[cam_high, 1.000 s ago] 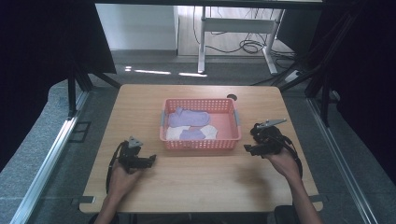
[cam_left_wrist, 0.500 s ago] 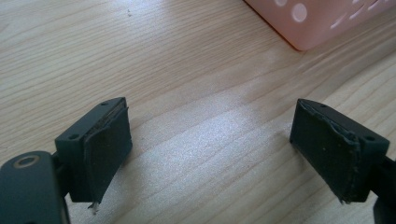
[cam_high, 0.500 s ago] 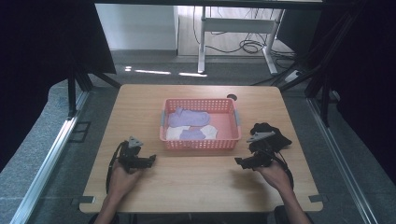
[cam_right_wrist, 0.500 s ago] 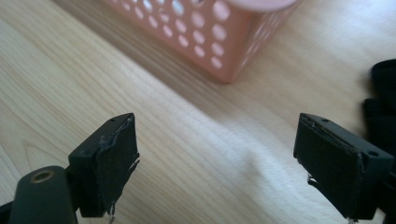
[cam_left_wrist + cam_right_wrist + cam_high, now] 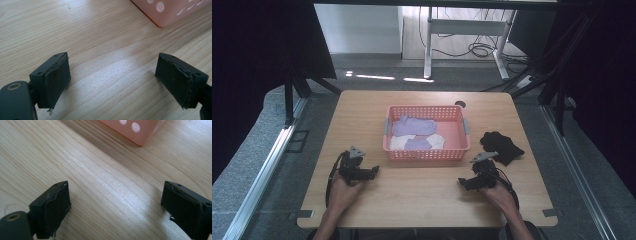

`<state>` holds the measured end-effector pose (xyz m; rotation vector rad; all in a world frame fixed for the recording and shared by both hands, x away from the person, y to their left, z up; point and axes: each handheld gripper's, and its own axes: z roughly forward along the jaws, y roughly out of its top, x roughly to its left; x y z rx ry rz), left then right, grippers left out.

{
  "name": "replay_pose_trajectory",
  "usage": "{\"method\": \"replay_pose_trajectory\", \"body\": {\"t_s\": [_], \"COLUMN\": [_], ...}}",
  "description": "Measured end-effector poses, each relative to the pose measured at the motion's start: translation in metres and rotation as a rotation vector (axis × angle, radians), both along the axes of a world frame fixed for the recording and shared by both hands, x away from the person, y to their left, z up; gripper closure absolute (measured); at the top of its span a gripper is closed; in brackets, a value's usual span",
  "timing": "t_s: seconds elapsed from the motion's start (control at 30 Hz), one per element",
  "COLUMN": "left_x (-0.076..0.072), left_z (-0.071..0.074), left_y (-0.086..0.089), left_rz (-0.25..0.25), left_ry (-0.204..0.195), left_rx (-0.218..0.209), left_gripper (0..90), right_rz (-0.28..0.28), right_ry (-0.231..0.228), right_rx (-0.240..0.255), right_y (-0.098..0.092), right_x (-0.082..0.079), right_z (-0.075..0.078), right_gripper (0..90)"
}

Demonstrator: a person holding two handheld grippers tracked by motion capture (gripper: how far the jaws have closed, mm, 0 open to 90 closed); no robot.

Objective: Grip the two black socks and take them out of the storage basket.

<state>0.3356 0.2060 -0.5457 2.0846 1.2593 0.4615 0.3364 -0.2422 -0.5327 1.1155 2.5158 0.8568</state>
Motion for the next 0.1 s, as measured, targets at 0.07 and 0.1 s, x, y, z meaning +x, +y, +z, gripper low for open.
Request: {"method": "replay_pose_trajectory", "body": {"t_s": [0.07,0.1], "left_x": [0.0001,0.0000], "left_z": [0.0000,0.0000], "left_y": [0.0000,0.0000], "left_rz": [0.000,0.000], "left_ry": [0.000,0.000], "left_rx": [-0.001,0.000], "left_gripper": [12.2,12.3], "right_rz": [0.007,0.008], "right_ry": [-0.011,-0.013], "right_rx": [0.010,0.010], "right_y": [0.0002,0.0005], "right_x": [-0.0013,-0.0017], "right_z": [-0.0025,-0.0030], "right_gripper": [2.6,2.1]}}
